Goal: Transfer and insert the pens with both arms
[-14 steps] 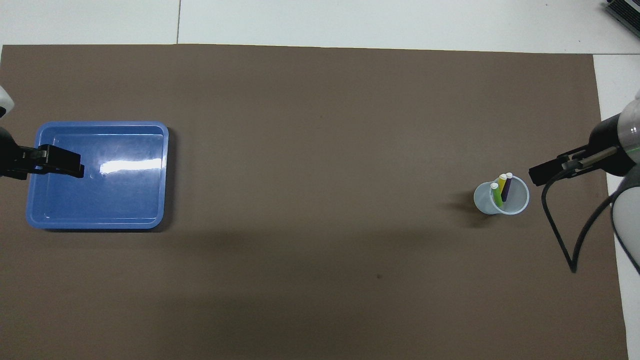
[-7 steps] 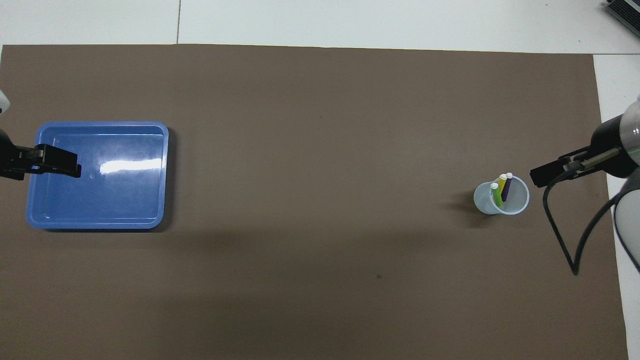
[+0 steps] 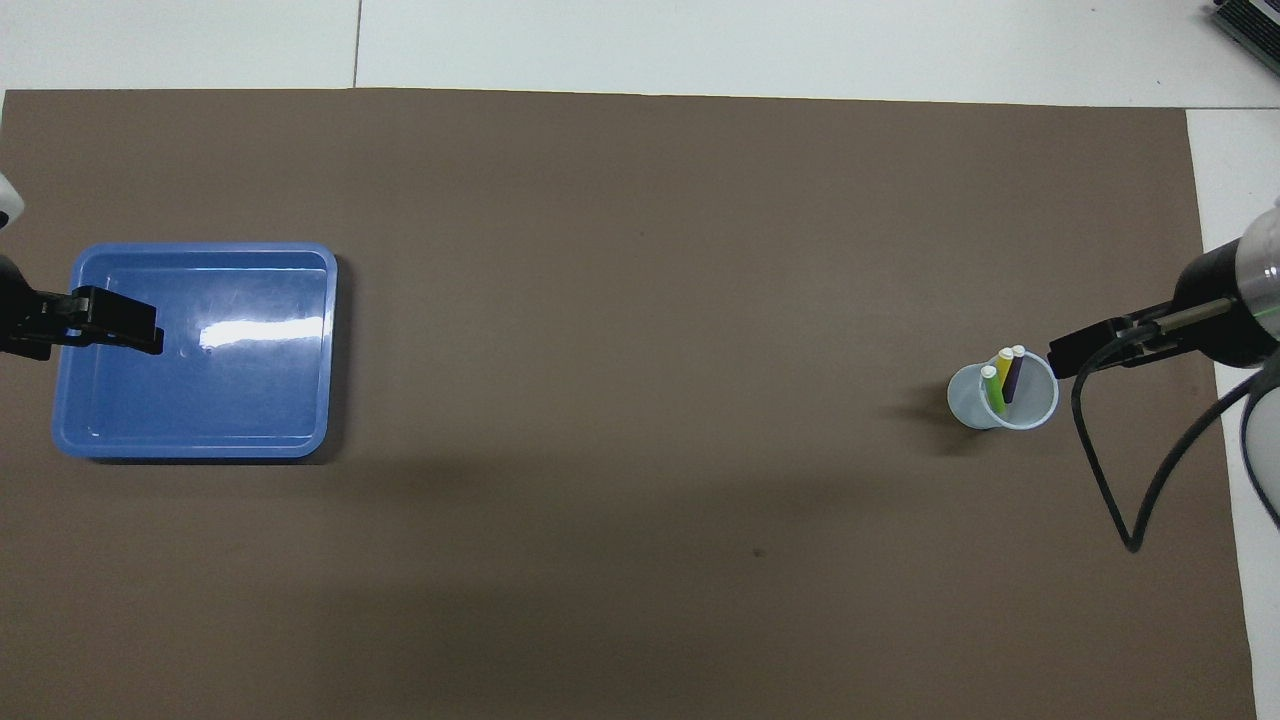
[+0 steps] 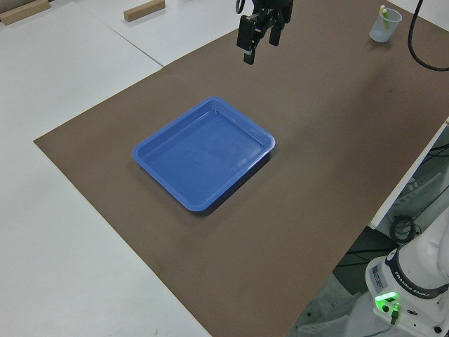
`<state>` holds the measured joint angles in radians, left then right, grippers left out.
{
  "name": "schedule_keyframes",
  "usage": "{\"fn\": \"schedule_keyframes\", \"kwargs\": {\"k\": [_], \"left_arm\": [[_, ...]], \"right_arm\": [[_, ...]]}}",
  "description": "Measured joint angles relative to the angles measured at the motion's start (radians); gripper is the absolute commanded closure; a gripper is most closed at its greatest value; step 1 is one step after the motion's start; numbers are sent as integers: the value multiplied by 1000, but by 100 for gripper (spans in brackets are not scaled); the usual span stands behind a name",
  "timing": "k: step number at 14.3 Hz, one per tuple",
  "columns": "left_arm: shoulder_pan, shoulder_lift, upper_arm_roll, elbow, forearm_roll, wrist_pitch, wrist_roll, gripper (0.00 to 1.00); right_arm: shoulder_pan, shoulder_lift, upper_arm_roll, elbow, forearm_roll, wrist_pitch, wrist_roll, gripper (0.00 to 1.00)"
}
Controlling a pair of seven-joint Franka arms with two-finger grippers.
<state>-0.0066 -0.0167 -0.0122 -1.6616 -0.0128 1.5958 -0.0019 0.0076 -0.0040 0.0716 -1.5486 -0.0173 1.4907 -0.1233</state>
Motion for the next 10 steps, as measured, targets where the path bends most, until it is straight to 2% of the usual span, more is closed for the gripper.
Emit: {"fn": "schedule_keyframes", "kwargs": {"k": [10], "left_arm": [[0, 0, -4, 5, 0, 0, 0, 0]], "right_arm": [[0, 0, 0, 2, 2, 24, 3, 0]]}}
